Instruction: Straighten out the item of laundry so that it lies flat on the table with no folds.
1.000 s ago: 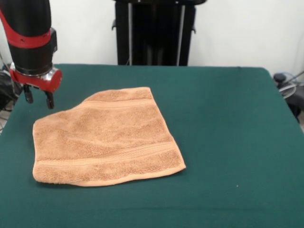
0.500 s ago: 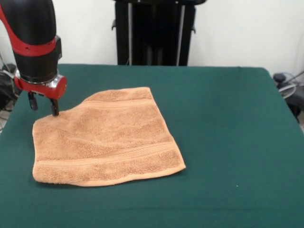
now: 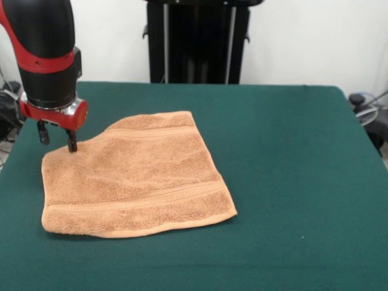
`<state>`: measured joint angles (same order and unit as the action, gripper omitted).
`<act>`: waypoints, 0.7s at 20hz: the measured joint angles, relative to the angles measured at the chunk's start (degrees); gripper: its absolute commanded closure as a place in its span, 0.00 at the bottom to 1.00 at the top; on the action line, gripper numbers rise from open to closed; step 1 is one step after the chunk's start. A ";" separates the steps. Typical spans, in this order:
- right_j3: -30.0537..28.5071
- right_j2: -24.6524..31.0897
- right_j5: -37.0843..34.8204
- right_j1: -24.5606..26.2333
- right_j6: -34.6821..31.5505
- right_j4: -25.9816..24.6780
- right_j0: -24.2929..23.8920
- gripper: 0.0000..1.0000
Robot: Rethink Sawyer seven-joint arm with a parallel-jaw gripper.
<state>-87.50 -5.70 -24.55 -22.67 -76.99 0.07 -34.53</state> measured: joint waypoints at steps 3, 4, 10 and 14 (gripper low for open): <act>-0.06 0.02 0.00 -0.28 0.00 0.03 0.00 0.00; -0.06 0.02 0.00 -0.30 0.00 0.04 0.00 0.00; -0.18 0.06 0.36 -0.12 0.00 0.02 0.01 0.00; -0.18 0.08 1.61 0.37 0.00 0.02 0.01 0.00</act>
<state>-87.68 -5.61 -22.94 -22.31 -76.99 0.10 -34.53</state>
